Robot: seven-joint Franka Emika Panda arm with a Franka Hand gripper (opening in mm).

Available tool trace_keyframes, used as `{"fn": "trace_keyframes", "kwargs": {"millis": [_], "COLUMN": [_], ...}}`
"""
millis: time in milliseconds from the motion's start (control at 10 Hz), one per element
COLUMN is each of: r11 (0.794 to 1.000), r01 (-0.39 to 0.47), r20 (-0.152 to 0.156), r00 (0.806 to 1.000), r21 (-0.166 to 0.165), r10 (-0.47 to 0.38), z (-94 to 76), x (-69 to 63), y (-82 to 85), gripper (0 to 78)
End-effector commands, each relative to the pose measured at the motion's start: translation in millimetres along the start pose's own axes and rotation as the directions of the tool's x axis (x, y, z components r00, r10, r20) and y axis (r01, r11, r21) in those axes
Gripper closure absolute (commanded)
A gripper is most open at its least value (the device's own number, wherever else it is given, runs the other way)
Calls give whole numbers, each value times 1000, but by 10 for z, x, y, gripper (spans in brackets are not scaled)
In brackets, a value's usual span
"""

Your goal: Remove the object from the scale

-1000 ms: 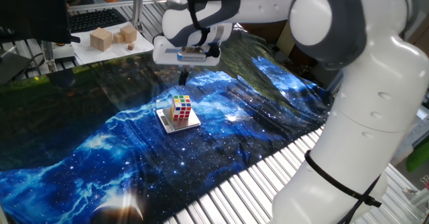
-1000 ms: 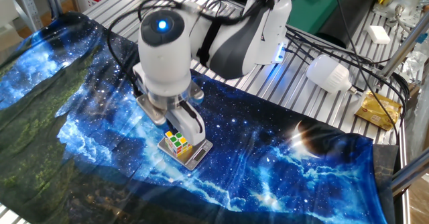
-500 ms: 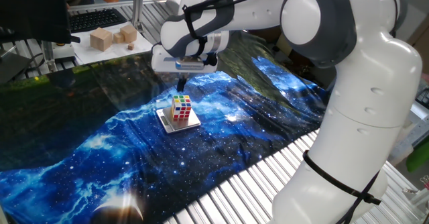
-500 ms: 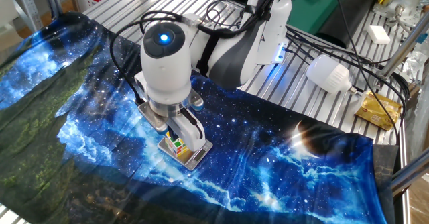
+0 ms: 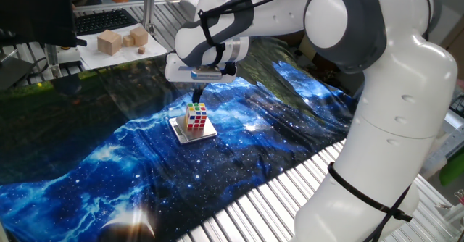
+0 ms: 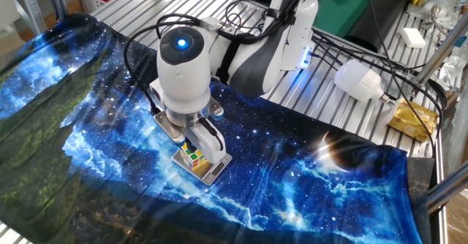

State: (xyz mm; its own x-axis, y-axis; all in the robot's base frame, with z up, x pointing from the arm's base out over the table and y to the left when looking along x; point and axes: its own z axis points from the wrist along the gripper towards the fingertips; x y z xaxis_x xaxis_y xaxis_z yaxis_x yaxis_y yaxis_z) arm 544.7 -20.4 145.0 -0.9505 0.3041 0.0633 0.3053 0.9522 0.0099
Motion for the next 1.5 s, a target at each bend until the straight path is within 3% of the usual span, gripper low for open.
{"fn": "trace_keyframes", "kwargs": {"millis": [100,200,600,700,1500], "r11": [1000,1000,1000,1000,1000], "r01": [-4,-5,-6,-6,-6], "r20": [9,29,26,26,26], "r00": [1000,1000,1000,1000,1000], "r21": [-11,-11,-12,-12,-12], "r10": [4,5,6,6,6], "z": [0,2,3,3,3], "x": [-1,-1,-1,-1,-1], "y": [-3,-2,-2,-2,-2], "gripper": [776,776,776,2,2]}}
